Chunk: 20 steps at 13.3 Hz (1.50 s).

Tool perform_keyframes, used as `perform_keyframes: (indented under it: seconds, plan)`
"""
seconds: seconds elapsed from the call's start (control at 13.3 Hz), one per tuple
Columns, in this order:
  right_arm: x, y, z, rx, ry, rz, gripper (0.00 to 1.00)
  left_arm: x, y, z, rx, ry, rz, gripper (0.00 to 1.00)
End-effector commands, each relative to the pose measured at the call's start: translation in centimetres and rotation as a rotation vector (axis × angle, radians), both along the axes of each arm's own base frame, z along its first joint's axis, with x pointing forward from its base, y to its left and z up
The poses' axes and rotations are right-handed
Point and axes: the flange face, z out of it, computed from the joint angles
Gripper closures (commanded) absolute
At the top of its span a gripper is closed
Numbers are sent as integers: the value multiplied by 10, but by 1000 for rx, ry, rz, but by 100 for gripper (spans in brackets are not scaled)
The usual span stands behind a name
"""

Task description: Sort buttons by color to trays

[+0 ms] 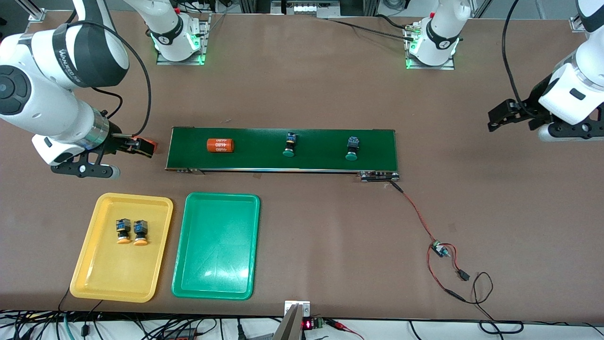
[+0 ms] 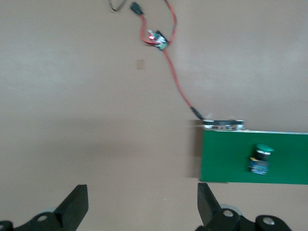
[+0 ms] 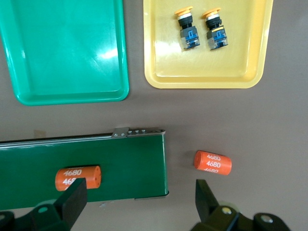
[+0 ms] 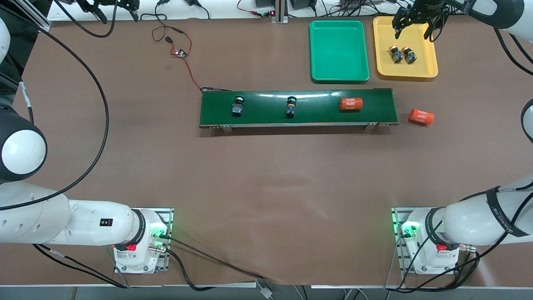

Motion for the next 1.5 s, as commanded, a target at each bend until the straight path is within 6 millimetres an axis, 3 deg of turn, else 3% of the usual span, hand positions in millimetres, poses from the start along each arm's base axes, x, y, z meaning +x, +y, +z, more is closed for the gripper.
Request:
perform_keyframes:
  seconds: [0.0,0.38,0.6,0.83,0.98,1.43]
  plan:
    - [-18,5,22,23,14,-16,0,0,6,11,55,-5,-29,0]
    - [-24,11,25,18,38,-12,0,3,22,8,18,0,6,0]
    - [-24,9,26,20,34,-12,0,3,19,7,19,6,0,0]
    - [-46,15,22,86,-3,-30,0,1,18,9,20,9,-2,0]
    - [-70,20,5,93,-51,-25,0,-1,16,8,22,22,-3,0]
    - [-129,121,-47,50,-100,-90,0,-3,17,9,27,29,-1,0]
